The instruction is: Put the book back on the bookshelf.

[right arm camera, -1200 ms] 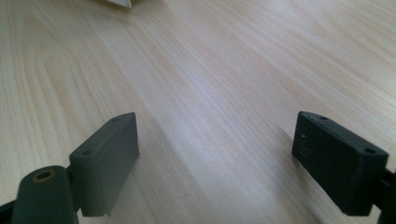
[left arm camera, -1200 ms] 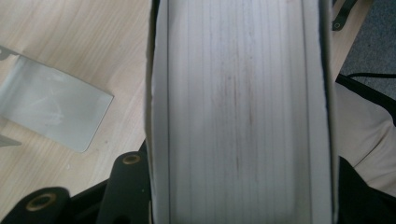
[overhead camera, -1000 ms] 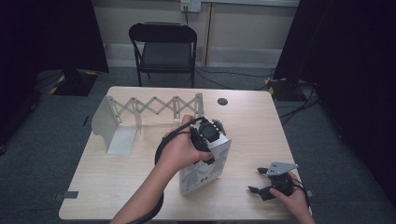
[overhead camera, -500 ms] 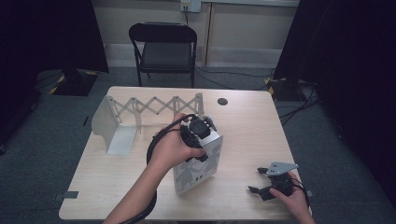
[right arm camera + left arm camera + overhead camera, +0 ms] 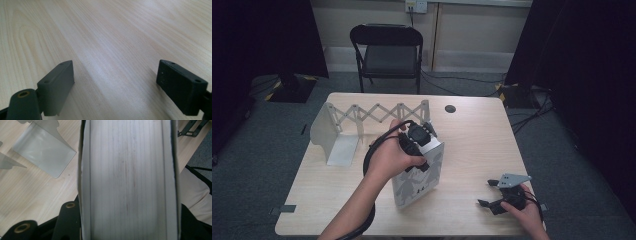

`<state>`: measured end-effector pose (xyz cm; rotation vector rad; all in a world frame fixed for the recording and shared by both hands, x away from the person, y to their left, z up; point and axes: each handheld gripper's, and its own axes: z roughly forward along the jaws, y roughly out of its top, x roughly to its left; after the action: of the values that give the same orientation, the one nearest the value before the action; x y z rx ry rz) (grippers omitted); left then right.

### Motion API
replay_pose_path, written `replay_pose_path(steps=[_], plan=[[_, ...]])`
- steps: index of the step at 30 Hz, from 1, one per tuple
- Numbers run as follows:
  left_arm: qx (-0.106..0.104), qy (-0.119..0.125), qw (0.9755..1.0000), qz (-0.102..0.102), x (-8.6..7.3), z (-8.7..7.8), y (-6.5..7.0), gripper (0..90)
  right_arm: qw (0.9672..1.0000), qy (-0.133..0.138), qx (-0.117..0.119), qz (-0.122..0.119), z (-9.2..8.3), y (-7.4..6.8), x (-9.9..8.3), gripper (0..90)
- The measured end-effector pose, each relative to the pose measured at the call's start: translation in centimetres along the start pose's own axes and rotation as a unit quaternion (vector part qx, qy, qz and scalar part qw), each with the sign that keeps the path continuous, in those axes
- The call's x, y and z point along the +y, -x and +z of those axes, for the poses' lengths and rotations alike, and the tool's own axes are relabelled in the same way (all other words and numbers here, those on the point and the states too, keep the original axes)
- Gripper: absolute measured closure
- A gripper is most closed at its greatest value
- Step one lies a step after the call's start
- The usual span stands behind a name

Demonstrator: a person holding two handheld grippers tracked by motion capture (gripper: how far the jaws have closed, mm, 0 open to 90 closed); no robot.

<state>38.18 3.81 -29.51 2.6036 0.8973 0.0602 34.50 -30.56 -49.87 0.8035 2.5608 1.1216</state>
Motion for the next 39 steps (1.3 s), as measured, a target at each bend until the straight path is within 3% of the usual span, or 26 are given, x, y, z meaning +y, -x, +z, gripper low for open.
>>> replay_pose_path(steps=[13, 30, 31, 39], plan=[[0.009, 0.003, 0.9999, -0.009, -0.8, -0.7, -0.7, 52.1, 1.0, 0.0, 0.0, 0.0, 0.0, 0.0, 0.0, 14.3], [0.022, 0.008, 0.9988, -0.044, -2.0, -1.6, -2.0, 52.1, 1.0, 0.0, 0.0, 0.0, 0.0, 0.0, 0.0, 14.3], [0.023, 0.002, 0.9991, -0.036, -2.0, -1.7, -2.2, 52.1, 1.0, 0.0, 0.0, 0.0, 0.0, 0.0, 0.0, 14.3], [0.029, 0.002, 0.9985, -0.046, -2.5, -1.9, -2.7, 52.0, 1.0, 0.0, 0.001, 0.001, 0.0, 0.0, 0.0, 14.4]])
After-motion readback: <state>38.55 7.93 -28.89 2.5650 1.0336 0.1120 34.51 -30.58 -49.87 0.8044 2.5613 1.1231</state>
